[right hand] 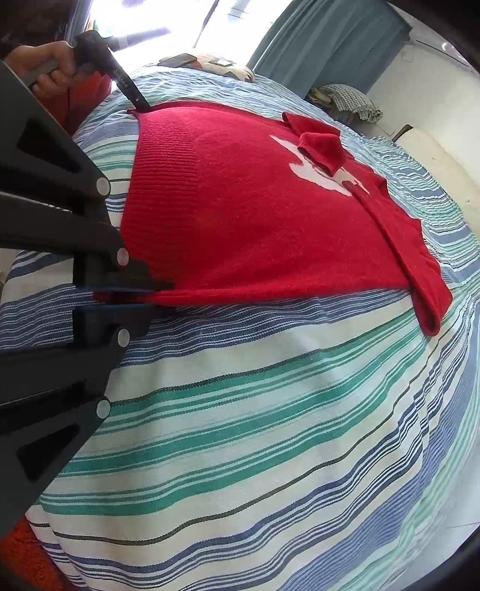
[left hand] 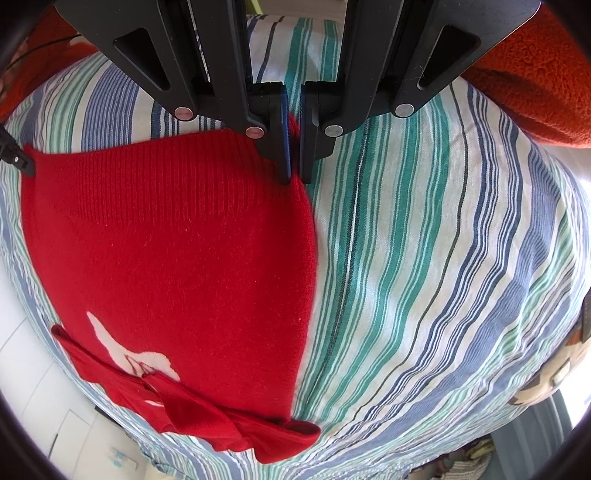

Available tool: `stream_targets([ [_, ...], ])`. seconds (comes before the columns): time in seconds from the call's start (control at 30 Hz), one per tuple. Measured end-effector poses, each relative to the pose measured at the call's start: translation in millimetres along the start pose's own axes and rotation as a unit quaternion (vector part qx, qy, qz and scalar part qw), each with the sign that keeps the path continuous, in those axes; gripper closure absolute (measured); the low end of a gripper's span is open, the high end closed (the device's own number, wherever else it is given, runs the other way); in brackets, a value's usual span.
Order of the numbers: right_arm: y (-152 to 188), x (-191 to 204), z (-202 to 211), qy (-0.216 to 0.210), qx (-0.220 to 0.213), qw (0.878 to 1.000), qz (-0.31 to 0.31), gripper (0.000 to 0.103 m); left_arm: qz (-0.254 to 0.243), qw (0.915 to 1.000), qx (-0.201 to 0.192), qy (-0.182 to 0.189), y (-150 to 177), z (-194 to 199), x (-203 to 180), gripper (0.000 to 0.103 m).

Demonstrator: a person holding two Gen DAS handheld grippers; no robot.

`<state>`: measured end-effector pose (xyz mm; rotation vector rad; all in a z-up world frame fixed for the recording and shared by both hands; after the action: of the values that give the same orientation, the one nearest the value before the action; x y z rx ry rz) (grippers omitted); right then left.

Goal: Fold small clothes

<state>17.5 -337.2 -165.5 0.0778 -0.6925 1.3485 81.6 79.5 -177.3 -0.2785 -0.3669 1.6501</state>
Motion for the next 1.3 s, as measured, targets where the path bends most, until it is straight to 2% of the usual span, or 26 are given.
stream_targets([
  [1.0, -0.5, -0.4, 2.0, -0.008, -0.006, 1.000, -0.002, 0.100, -0.023, 0.9994, -0.017, -0.019, 3.9, 4.6, -6.4, 0.099],
  [1.3, 5.4, 5.9, 8.0, -0.002, -0.003, 1.000, 0.006, 0.094, -0.025, 0.9993, -0.023, -0.018, 5.0, 7.4, -6.7, 0.098],
])
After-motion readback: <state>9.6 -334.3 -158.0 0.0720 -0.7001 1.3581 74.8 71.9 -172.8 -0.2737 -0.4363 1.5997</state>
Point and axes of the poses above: each gripper's, at about its wrist camera, not at the fingertips, and z roughly against the way its jaws point, x to its left, y to its underside, the point moved 2 cm from there along -z, roughly the way its jaws point, and after that the axes turned 5 degrees about -y, right-handed, at the moved point
